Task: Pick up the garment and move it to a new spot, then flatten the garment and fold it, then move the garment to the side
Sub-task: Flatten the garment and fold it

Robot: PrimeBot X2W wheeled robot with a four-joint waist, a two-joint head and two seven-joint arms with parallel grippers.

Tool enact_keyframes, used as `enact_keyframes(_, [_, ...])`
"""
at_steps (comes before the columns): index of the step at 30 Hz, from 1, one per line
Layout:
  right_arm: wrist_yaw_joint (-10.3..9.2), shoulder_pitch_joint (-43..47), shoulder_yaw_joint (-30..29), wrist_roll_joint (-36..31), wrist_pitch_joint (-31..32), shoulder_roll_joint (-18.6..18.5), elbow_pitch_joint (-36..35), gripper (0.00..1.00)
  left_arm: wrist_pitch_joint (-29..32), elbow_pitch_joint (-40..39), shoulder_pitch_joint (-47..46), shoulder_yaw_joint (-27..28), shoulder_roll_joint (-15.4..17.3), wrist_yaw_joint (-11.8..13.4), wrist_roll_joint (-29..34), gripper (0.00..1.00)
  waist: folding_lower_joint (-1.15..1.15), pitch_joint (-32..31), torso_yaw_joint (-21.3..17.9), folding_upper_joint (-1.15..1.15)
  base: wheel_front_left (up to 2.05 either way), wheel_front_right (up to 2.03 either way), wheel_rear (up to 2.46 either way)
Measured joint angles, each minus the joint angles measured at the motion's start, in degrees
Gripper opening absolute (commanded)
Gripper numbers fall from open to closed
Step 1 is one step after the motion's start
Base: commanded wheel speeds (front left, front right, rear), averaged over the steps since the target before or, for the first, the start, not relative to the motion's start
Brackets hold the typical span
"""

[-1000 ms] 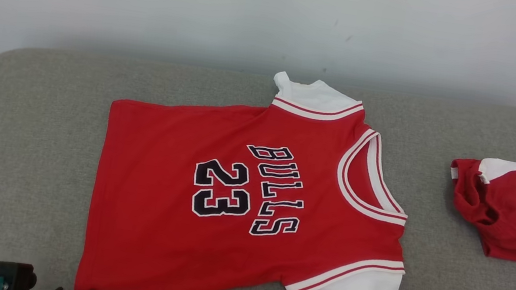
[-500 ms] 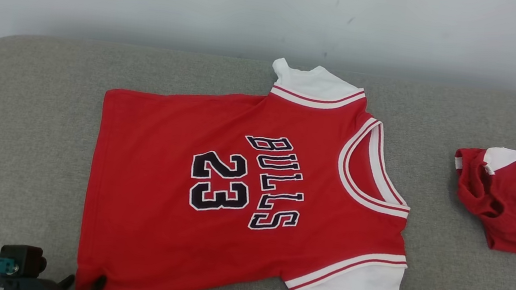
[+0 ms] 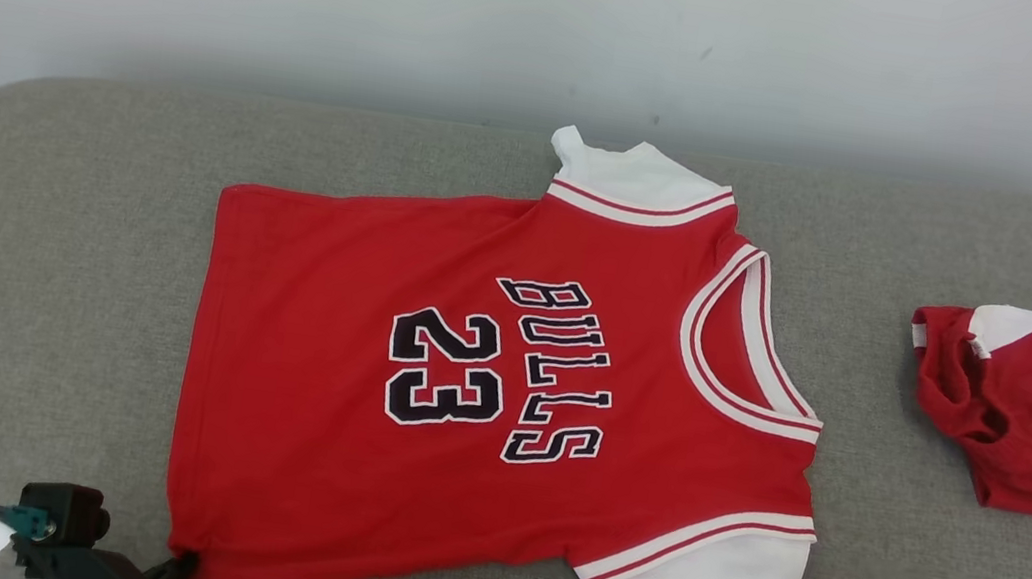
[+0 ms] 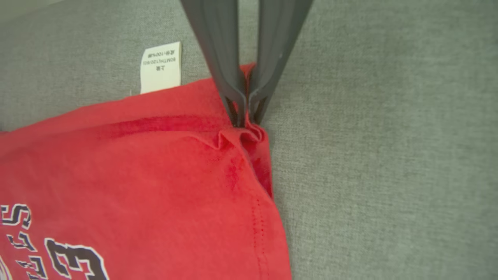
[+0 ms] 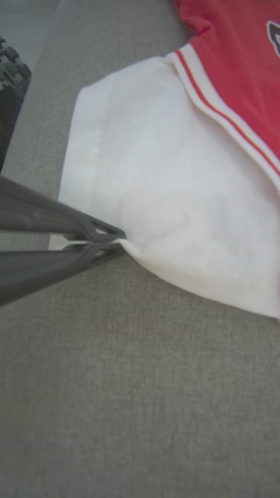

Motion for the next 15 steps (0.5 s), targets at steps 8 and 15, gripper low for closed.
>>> enact_keyframes(8, [1.7,1.2,-5.3,5.1,-2.2,-0.4,-2.4,0.0,-1.6,-2.4,0.7,-0.2,0.6,-0.4,0.0,0.0,0.0,-2.5,0.2,0.0,0.0,0.0,0.0])
enact_keyframes(15, [2.91,4.6,-8.1,7.8,-3.1,-2.0,-6.7,0.0,-2.2,-6.6,6.0,-0.3,2.1,-0.4,0.5,0.0,0.0,-5.3,0.6,0.0,0.0,0.0,0.0])
